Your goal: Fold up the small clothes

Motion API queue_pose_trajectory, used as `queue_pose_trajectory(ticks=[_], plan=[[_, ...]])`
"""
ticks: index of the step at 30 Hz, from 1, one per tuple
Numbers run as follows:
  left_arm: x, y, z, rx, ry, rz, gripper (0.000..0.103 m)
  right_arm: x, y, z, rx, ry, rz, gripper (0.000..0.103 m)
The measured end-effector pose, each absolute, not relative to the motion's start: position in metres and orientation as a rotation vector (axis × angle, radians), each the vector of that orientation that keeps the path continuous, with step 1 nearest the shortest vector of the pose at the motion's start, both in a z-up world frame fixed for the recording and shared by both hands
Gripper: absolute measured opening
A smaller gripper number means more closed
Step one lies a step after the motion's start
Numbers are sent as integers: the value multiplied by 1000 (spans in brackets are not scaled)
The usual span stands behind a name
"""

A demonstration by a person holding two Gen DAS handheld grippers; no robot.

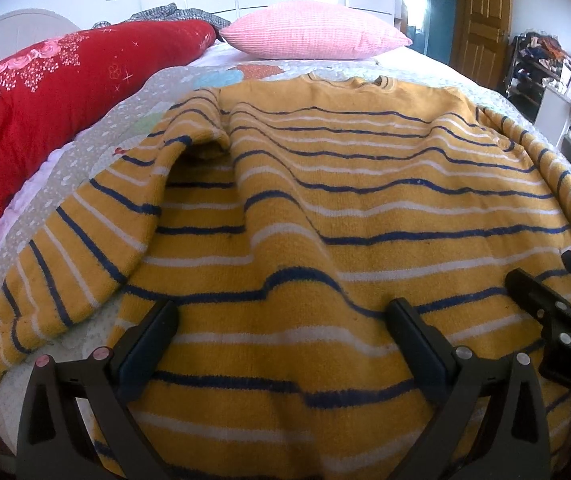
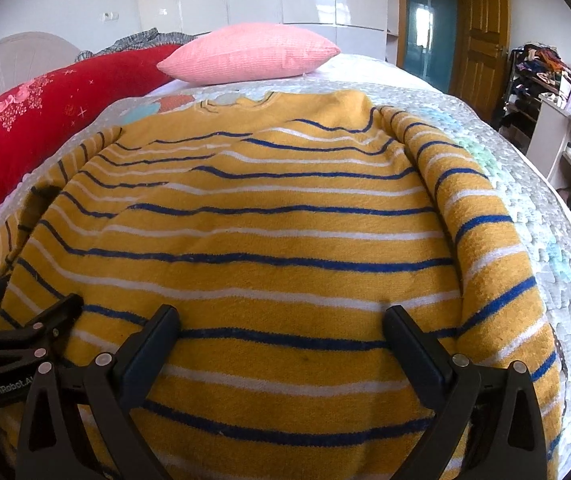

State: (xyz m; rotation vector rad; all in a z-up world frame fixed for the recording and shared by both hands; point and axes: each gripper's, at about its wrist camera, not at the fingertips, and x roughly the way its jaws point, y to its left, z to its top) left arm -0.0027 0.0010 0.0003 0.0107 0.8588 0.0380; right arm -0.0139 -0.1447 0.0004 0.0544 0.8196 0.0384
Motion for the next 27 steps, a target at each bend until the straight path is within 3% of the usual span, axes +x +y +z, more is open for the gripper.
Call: queue_pose_trajectory(ticks=[19, 27], plan=[[-21, -12, 4, 94, 744, 126, 103, -16, -147, 1, 82, 809, 52, 103], [-5, 0, 3, -5, 887, 102, 103, -13, -139, 1, 22, 845, 16, 103]])
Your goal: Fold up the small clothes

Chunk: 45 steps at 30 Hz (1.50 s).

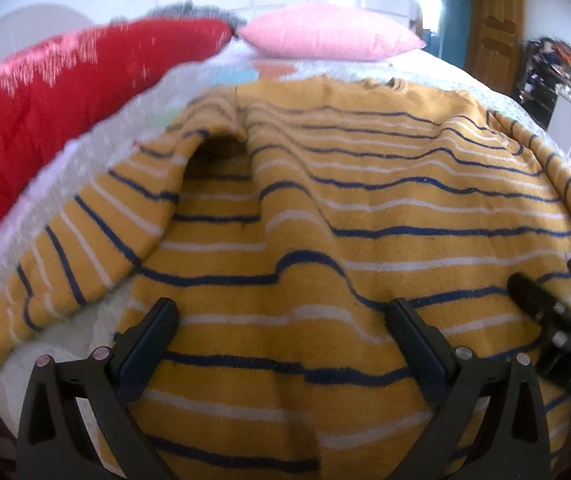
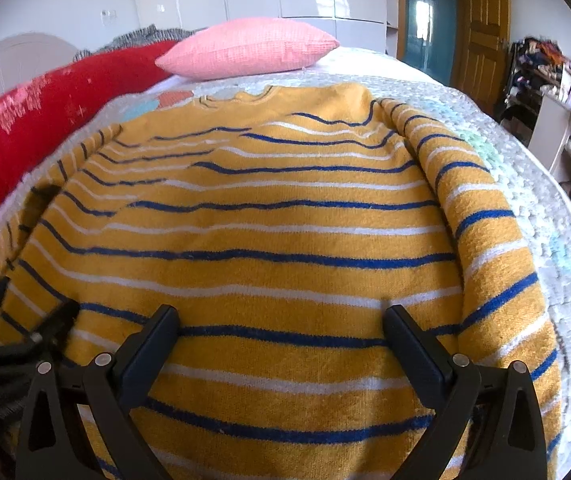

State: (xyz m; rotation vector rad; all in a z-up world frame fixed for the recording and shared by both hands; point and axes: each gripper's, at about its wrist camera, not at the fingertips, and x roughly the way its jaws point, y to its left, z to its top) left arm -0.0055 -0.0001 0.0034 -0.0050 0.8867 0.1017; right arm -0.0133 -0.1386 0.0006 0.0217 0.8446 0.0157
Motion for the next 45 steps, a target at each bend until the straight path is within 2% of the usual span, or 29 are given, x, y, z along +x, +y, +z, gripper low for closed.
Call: queue_pose_trajectory(ticks=[5, 14, 26, 35, 42, 45], plan=[[-15, -1, 13, -58, 929, 117, 103, -14, -138, 0, -1, 847, -8, 103], [-51, 0, 46, -168, 858, 109, 103, -18, -145, 0, 57, 822, 19, 103], [-86, 6, 94, -113, 658, 166, 103, -16, -138, 0, 12, 835, -56, 103], [-89, 14, 95, -85, 699, 167, 103, -9, -134, -1, -33, 883, -49, 103], [-110, 7, 110, -20, 616, 144, 103, -15, -142, 3, 35, 866, -37, 103], [-117, 7, 119, 2, 588, 112, 103, -27, -145, 17, 94, 847, 38, 95]])
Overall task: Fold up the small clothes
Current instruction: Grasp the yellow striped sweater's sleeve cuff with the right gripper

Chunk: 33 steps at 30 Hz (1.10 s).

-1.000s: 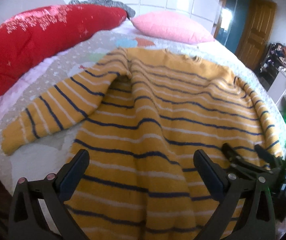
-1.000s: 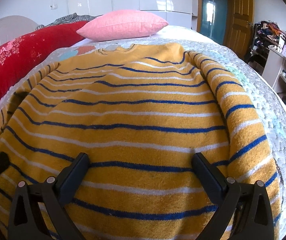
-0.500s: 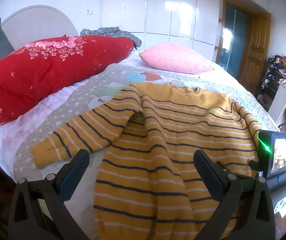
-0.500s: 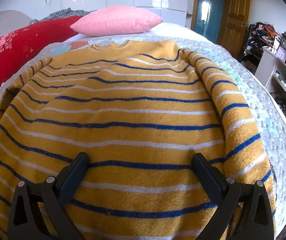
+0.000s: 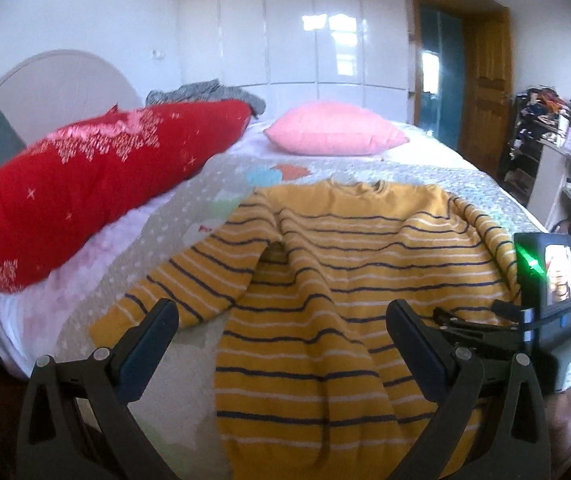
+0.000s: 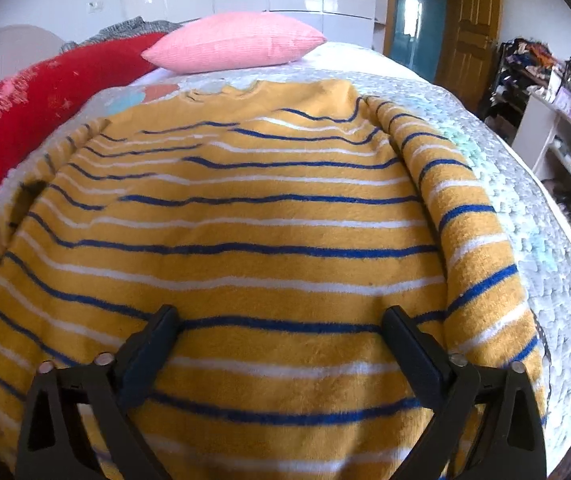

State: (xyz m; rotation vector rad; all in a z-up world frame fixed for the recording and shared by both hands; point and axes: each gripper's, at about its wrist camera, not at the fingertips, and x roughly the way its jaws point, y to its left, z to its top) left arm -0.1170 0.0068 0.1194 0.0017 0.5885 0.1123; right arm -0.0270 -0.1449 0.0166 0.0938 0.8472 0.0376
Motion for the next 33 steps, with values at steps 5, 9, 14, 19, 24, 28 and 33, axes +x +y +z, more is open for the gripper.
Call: queue_pose_trajectory(ticks=[5, 9, 14, 19, 24, 28, 33], plan=[[-120, 15, 120, -18, 598, 115, 103, -70, -166, 53, 175, 747, 154, 83], [-117, 22, 110, -44, 639, 114, 103, -95, -203, 78, 185, 661, 53, 83], [-112, 21, 99, -78, 676, 87, 103, -96, -249, 65, 177, 726, -92, 84], [-112, 18, 96, -71, 687, 81, 103, -83, -257, 39, 175, 806, -107, 83], [-111, 25, 95, -80, 697, 98, 103, -71, -260, 19, 217, 879, -46, 45], [-107, 43, 95, -95, 702, 140, 103, -76, -281, 30, 284, 850, -31, 18], [-102, 80, 96, -140, 694, 234, 103, -78, -330, 37, 258, 861, -364, 18]])
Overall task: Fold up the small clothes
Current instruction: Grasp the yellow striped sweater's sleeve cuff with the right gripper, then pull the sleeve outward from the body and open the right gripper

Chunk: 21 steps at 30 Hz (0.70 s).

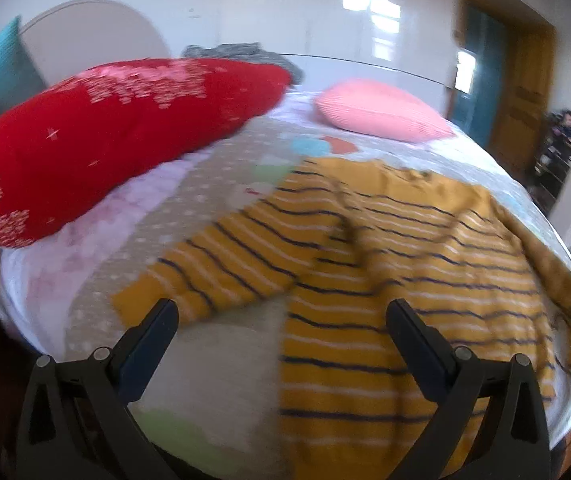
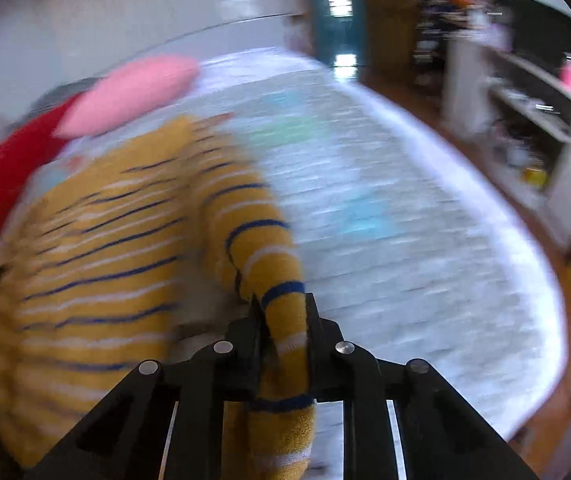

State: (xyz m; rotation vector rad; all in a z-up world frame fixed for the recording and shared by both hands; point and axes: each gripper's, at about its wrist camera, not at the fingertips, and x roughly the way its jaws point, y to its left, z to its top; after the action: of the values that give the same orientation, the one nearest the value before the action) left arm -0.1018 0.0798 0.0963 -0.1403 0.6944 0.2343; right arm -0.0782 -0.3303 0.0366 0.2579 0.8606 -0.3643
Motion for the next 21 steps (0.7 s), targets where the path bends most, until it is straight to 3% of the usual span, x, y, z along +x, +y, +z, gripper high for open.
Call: queue_pose_trajectory(ticks=[4, 7, 13, 17, 18, 20, 21], plan=[[-94, 113, 95, -135, 687, 295, 103, -91, -362, 44, 332, 830, -493, 31], [-77, 135, 83, -73, 717, 339, 103, -101, -356, 51, 338, 791, -467, 49], [-38, 169, 51, -83, 815, 280, 103, -114, -325, 58, 304, 754, -381, 57], [-8, 181, 22, -82, 909, 259, 103, -110, -305, 57, 273, 759, -322, 57], [-4, 183, 17, -92, 934, 245, 100, -109, -299, 58, 262, 762, -312, 57], [0, 188, 13, -129, 950, 216, 82, -106, -290, 57, 242, 772, -295, 57], [1, 189, 14, -122, 948, 216, 59, -105, -286, 56, 231, 777, -290, 57]])
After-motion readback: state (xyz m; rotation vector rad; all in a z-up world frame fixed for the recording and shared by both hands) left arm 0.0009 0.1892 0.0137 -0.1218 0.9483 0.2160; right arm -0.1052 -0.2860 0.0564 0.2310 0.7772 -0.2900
